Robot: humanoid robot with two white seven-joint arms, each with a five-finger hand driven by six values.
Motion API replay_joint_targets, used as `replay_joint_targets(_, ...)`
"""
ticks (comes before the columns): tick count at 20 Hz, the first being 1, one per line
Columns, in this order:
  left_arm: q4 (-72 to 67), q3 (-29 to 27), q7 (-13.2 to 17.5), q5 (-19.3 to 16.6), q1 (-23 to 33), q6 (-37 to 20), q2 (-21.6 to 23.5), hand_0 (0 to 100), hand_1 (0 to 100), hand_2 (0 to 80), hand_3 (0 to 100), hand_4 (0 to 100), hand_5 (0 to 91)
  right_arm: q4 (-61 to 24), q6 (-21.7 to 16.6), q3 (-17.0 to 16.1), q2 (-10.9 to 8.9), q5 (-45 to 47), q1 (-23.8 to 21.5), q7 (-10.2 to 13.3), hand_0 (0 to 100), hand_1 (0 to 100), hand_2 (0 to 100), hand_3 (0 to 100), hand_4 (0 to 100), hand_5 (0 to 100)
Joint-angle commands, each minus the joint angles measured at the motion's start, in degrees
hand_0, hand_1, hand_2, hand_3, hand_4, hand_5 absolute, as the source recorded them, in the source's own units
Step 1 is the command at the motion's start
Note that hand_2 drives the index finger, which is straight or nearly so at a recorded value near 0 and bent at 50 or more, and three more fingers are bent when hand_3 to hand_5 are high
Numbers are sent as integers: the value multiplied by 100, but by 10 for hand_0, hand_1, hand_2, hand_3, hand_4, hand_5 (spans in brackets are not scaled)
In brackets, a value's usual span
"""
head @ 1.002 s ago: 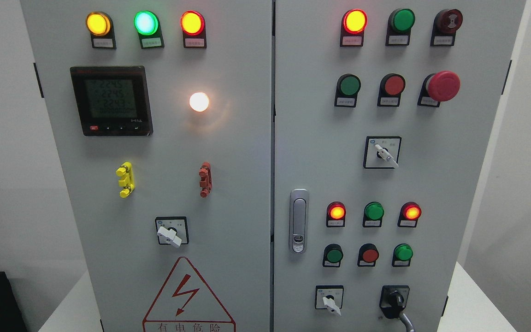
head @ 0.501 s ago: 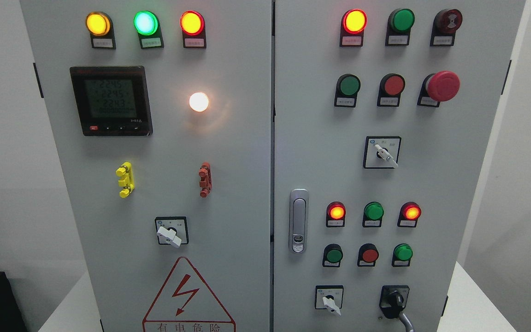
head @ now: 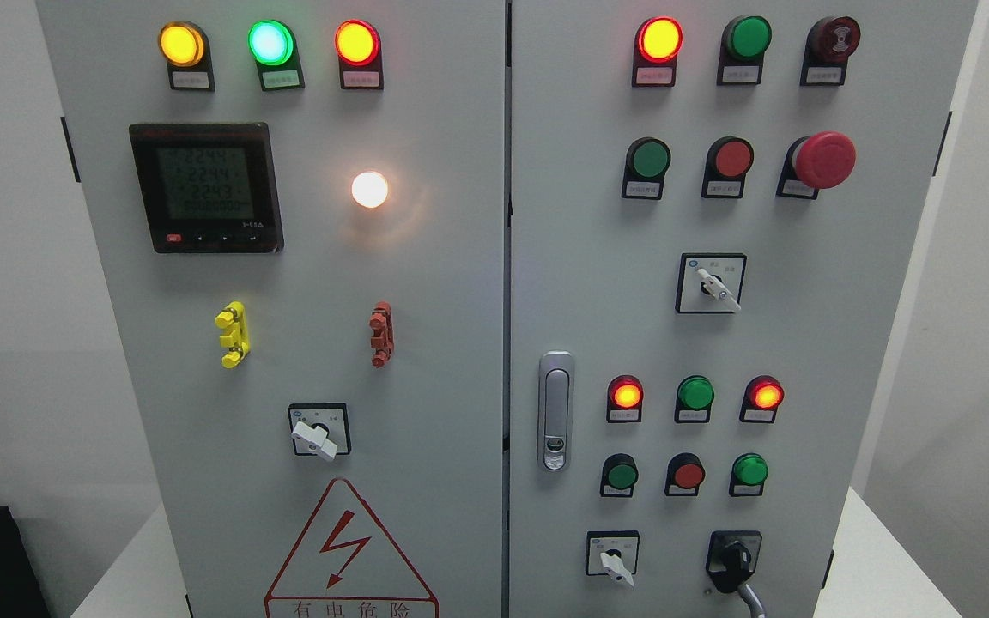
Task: Trip black knob to open circuit
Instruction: 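Grip the black knob with the right hand and twist it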
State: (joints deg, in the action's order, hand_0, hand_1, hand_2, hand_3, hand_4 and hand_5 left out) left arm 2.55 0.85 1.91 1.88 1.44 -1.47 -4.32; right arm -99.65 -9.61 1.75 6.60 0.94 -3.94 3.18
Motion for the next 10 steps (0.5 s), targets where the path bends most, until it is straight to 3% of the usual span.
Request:
replay_joint_targets(1,0,-14,2,14,-12,-20,1,120,389,0,0,0,0,-134,-41,194,34,-6,60,-124,0,0,0,1000,1000,1000)
replay_joint_targets(10,0,-14,2,14,-12,-19,1,120,389,0,0,0,0,-142,-41,238,52,29,86,-124,0,0,1,1000,1000,1000)
